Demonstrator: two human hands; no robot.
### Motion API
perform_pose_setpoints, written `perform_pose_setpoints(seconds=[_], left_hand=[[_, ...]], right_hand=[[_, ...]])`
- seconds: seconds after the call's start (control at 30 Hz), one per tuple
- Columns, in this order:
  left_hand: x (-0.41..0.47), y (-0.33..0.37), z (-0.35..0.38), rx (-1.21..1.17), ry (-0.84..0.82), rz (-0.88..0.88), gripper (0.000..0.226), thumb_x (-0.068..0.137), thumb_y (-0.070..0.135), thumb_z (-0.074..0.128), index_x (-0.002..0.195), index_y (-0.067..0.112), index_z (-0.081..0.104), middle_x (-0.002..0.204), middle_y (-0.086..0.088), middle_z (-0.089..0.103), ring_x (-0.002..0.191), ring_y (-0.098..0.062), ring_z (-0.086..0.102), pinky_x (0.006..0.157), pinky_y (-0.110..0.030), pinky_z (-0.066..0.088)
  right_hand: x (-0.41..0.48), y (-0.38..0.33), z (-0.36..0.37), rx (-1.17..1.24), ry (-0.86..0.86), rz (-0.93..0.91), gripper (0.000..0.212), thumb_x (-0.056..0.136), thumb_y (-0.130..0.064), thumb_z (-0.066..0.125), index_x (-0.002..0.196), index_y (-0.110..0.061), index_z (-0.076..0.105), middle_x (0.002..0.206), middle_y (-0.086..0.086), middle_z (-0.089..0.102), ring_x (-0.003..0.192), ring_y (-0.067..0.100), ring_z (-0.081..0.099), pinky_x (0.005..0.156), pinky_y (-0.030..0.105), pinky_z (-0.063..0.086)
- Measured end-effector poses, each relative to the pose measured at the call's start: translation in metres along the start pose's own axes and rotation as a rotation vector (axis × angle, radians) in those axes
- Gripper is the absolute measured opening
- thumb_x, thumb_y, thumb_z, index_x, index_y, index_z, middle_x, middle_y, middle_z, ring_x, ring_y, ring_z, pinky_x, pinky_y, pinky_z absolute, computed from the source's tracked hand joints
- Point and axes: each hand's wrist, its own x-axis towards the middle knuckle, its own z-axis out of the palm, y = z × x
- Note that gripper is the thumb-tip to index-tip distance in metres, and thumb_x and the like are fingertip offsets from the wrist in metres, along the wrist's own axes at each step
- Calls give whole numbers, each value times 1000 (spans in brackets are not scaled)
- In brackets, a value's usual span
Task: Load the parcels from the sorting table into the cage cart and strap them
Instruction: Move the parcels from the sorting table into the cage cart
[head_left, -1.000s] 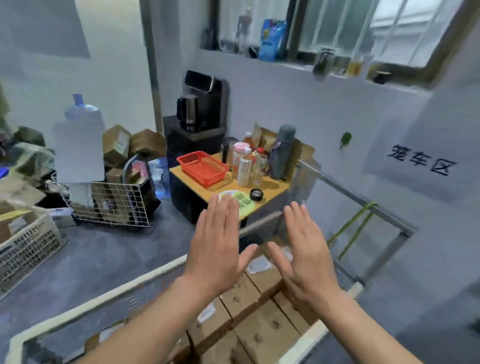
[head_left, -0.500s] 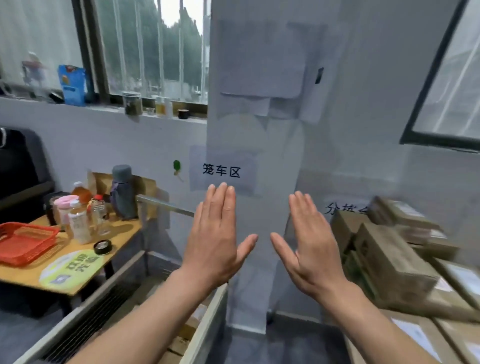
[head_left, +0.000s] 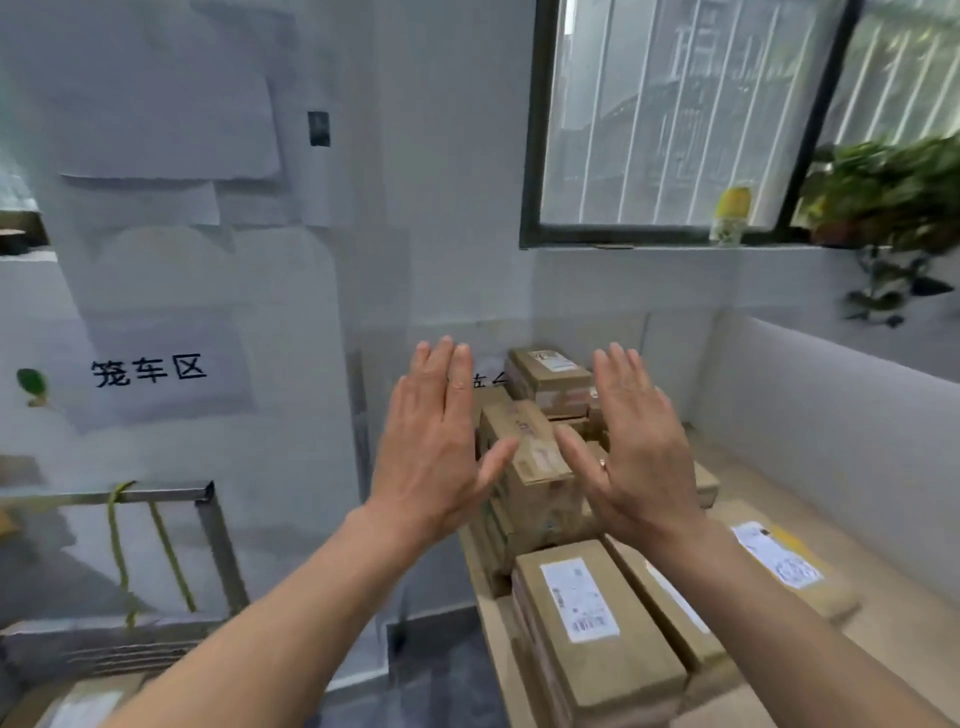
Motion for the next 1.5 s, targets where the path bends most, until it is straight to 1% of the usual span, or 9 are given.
perform_pose_setpoints(seconds=[0.17, 0.43, 0.57, 0.73, 0.93, 1.0, 1.13, 1.3, 1.5], left_hand=[[16, 43, 45, -41, -73, 65, 91, 87, 62, 41, 152, 3, 19, 158, -19, 25, 148, -35, 19, 117, -48, 24], [16, 73, 118, -91, -241, 132, 89, 89, 62, 41, 152, 4, 18, 158, -19, 24, 148, -37, 20, 115, -54, 30], [12, 78, 153, -133, -323, 165, 88, 89, 64, 33, 153, 5, 18, 160, -17, 20, 149, -35, 15, 117, -53, 28], [1, 82, 197, -190, -415, 206, 90, 91, 60, 48, 155, 8, 13, 162, -14, 14, 150, -33, 10, 120, -46, 18], [-18, 73, 241, -222, -548, 265, 86, 91, 63, 35, 153, 5, 20, 158, -19, 24, 147, -37, 23, 114, -47, 30], [-31, 71, 252, -263, -601, 278, 88, 90, 62, 37, 154, 5, 19, 158, -18, 24, 147, -36, 22, 113, -46, 31], [-60, 65, 272, -294, -767, 278, 87, 96, 60, 39, 157, 12, -1, 164, -10, 2, 152, -29, 1, 120, -41, 17], [-91, 59, 285, -297, -916, 280, 81, 95, 60, 41, 155, 19, 4, 162, -3, 10, 149, -22, 9, 118, -37, 19], [-127, 46, 296, -191, -1065, 308, 78, 95, 62, 38, 155, 20, 11, 160, -6, 18, 147, -28, 13, 117, -43, 20]], right_hand=[[-19, 56, -21, -56, 15, 126, 75, 94, -51, 45, 152, -6, 35, 159, 13, 33, 150, 26, 24, 116, 51, 31], [-58, 118, -23, -178, -58, 288, 75, 95, -54, 41, 153, -6, 33, 160, 14, 31, 150, 28, 24, 118, 46, 27], [-76, 134, -9, -226, -98, 351, 74, 95, -54, 42, 152, -7, 35, 159, 14, 33, 149, 29, 26, 117, 47, 29], [-95, 150, 20, -250, -187, 449, 76, 94, -56, 41, 152, -8, 36, 159, 13, 34, 149, 28, 26, 117, 46, 30], [-118, 154, 53, -226, -312, 587, 80, 91, -60, 33, 155, -11, 32, 160, 7, 32, 150, 22, 24, 120, 37, 23], [-126, 153, 63, -224, -347, 634, 76, 92, -58, 37, 153, -13, 36, 156, 4, 40, 145, 22, 35, 113, 34, 31], [-146, 149, 82, -191, -492, 724, 61, 99, -42, 54, 152, -17, 38, 148, 0, 49, 134, 20, 46, 102, 34, 40], [-169, 141, 103, -163, -695, 757, 43, 99, -39, 54, 136, -17, 53, 121, 2, 64, 111, 22, 59, 85, 34, 48], [-194, 131, 117, -167, -913, 810, 19, 96, -38, 57, 107, -23, 55, 100, -4, 57, 90, 19, 55, 63, 21, 35]])
